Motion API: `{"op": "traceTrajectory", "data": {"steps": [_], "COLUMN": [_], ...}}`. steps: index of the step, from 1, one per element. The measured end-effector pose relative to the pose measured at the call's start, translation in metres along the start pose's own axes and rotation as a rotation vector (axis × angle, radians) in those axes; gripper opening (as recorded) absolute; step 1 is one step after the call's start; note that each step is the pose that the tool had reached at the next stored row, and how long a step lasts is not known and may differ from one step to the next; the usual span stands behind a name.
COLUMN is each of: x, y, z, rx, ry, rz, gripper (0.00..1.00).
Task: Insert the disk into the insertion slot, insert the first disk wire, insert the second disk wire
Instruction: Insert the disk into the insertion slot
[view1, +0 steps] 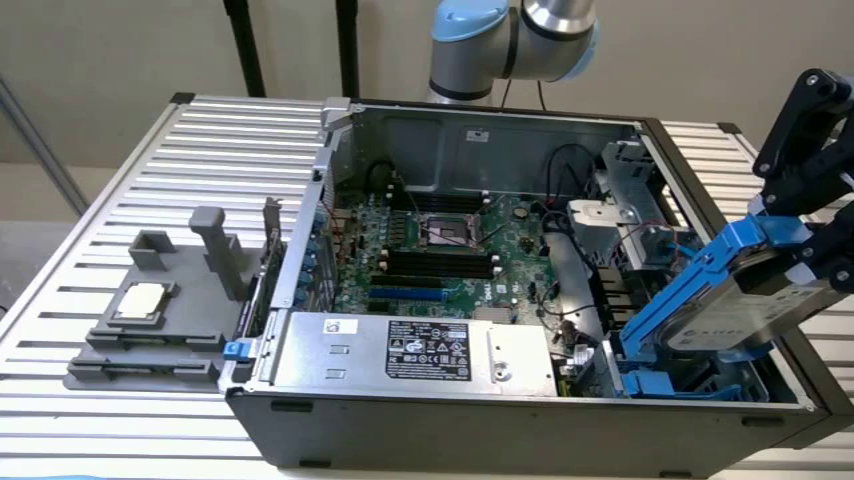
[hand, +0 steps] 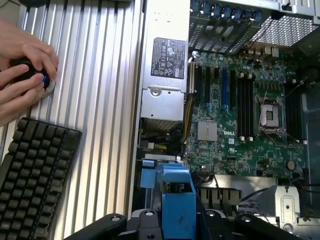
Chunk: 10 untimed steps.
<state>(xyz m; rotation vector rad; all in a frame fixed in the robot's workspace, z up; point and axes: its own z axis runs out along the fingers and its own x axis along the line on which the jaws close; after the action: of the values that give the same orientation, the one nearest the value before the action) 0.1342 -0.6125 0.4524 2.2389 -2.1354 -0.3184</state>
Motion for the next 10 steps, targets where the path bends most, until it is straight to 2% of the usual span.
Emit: {"op": "traceTrajectory", "data": {"steps": [8, 10], "x": [-0.026, -0.03], "y": [-0.0007, -0.0001], "z": [0.0026, -0.0018], "rx": [-0.0003, -0.0004], "ry": [0.0005, 0.0009], "rz": [-0.002, -0.002], "gripper": [0.32, 0.32]}}
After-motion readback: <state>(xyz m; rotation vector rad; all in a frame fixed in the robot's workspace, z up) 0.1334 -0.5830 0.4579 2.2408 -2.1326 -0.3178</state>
